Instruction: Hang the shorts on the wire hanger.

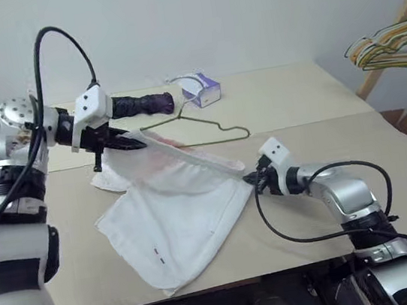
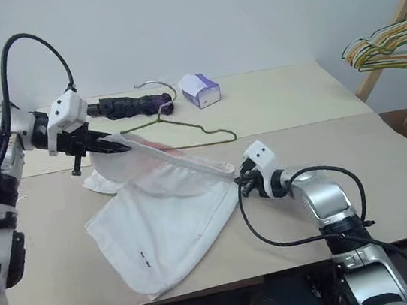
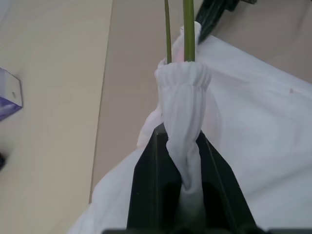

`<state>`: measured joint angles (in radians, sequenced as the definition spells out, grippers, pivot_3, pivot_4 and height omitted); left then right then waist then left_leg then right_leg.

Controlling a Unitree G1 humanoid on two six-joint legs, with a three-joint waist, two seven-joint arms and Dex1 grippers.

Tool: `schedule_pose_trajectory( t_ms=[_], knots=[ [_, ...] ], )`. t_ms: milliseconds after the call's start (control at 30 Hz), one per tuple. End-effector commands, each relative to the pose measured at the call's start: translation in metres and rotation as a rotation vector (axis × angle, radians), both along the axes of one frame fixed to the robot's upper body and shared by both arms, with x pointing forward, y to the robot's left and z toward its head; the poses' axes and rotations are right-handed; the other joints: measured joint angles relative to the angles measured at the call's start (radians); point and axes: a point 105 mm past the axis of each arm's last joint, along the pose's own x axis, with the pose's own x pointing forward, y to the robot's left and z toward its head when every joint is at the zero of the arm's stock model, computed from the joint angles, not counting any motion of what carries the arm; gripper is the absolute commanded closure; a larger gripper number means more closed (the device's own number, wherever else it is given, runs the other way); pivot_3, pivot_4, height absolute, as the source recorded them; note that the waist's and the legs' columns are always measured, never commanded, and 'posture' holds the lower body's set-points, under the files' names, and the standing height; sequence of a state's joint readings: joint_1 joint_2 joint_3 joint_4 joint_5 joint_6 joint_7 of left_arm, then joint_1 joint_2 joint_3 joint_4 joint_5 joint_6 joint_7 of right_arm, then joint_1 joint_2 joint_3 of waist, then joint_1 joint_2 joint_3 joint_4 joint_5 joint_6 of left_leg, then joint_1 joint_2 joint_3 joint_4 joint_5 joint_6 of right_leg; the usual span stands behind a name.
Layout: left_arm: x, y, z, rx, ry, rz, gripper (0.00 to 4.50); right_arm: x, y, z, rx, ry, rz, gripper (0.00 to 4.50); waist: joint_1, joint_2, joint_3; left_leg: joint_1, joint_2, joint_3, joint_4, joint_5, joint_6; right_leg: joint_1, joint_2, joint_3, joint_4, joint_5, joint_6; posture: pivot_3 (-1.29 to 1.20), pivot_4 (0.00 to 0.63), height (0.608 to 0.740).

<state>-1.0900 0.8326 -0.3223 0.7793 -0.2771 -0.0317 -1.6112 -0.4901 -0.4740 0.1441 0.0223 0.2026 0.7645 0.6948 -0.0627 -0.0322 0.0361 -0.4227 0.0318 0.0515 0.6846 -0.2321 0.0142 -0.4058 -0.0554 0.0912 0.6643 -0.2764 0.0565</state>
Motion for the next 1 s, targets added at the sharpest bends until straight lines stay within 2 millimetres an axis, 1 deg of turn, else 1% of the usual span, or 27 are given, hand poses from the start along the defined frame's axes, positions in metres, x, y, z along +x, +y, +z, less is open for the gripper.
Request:
schedule_pose_trajectory(
  t_ms=[33, 167, 333, 467, 567, 600, 700, 767, 867, 933, 1000],
  knots=[
    [-0.005, 0.003, 0.01, 0.011, -0.03, -0.017, 4.5, 0.012, -0.021, 0.022, -0.025, -0.079, -0.052, 4.43, 0.004, 0.0, 0.0, 0.0, 0.0, 0.0, 0.0, 0.0, 0.0, 0.0, 0.0, 0.0, 0.0, 0.0, 0.0, 0.0, 0.0, 0.74],
    [-0.007, 0.003, 0.006, 0.009, -0.014, -0.025, 4.5, 0.016, -0.027, 0.03, -0.027, -0.097, -0.063, 4.43, 0.004, 0.0, 0.0, 0.0, 0.0, 0.0, 0.0, 0.0, 0.0, 0.0, 0.0, 0.0, 0.0, 0.0, 0.0, 0.0, 0.0, 0.74],
    [-0.003, 0.012, -0.006, 0.097, -0.007, 0.014, 4.5, 0.016, -0.032, 0.038, -0.051, -0.137, -0.06, 4.43, 0.005, 0.0, 0.0, 0.0, 0.0, 0.001, 0.0, 0.0, 0.0, 0.0, 0.0, 0.0, -0.001, 0.0, 0.0, 0.0, 0.0, 0.74],
    [0.004, 0.014, -0.009, 0.101, -0.017, 0.058, 4.5, 0.013, -0.035, 0.049, -0.076, -0.186, -0.039, 4.43, 0.005, 0.0, 0.0, 0.0, 0.0, 0.001, 0.0, 0.0, 0.0, 0.0, 0.0, 0.0, -0.001, 0.0, 0.0, 0.0, 0.0, 0.74],
    [0.003, 0.015, -0.014, 0.137, -0.018, 0.042, 4.5, 0.011, -0.032, 0.064, -0.089, -0.246, -0.009, 4.43, 0.01, 0.0, 0.0, 0.0, 0.0, 0.001, 0.0, 0.0, 0.0, 0.0, 0.0, 0.0, -0.001, 0.0, 0.0, 0.0, 0.0, 0.74],
    [0.003, 0.014, -0.015, 0.141, -0.017, 0.039, 4.5, 0.01, -0.03, 0.071, -0.101, -0.275, 0.01, 4.43, 0.011, 0.0, 0.0, 0.0, 0.0, 0.001, 0.0, 0.0, 0.0, 0.0, 0.0, 0.0, -0.001, 0.0, 0.0, -0.01, 0.0, 0.74],
    [0.008, 0.005, -0.01, 0.105, -0.055, 0.041, 4.5, 0.003, -0.01, 0.111, -0.181, -0.426, 0.122, 4.43, 0.013, 0.0, 0.0, 0.0, 0.0, 0.002, 0.0, 0.0, 0.0, 0.0, 0.0, 0.0, -0.001, 0.0, 0.0, -0.01, 0.0, 0.74],
    [0.012, 0.002, -0.006, 0.098, -0.088, 0.057, 4.5, -0.002, 0.0, 0.128, -0.251, -0.496, 0.174, 4.43, 0.013, 0.0, 0.0, 0.0, 0.0, 0.002, 0.0, 0.0, 0.0, -0.001, 0.0, 0.001, 0.0, 0.0, 0.0, -0.02, 0.0, 0.74],
    [0.019, -0.001, -0.001, 0.07, -0.112, 0.09, 4.5, -0.006, 0.016, 0.157, -0.281, -0.56, 0.216, 4.43, 0.013, 0.0, 0.0, 0.0, 0.001, 0.002, 0.0, 0.0, 0.0, -0.001, 0.0, 0.0, 0.0, 0.0, 0.0, -0.02, 0.0, 0.74],
    [0.021, -0.001, 0.0, 0.066, -0.125, 0.091, 4.5, -0.006, 0.025, 0.169, -0.352, -0.633, 0.243, 4.43, 0.014, 0.0, 0.0, 0.0, 0.0, 0.002, 0.0, 0.0, 0.0, -0.001, 0.0, 0.0, 0.0, 0.0, 0.0, -0.03, 0.0, 0.74],
    [0.022, -0.003, 0.002, 0.046, -0.13, 0.095, 4.5, -0.007, 0.032, 0.169, -0.386, -0.648, 0.27, 4.43, 0.016, 0.0, 0.0, 0.0, 0.0, 0.003, 0.0, 0.0, 0.0, -0.001, 0.0, 0.0, -0.001, 0.0, 0.0, -0.02, 0.0, 0.74]
  ],
)
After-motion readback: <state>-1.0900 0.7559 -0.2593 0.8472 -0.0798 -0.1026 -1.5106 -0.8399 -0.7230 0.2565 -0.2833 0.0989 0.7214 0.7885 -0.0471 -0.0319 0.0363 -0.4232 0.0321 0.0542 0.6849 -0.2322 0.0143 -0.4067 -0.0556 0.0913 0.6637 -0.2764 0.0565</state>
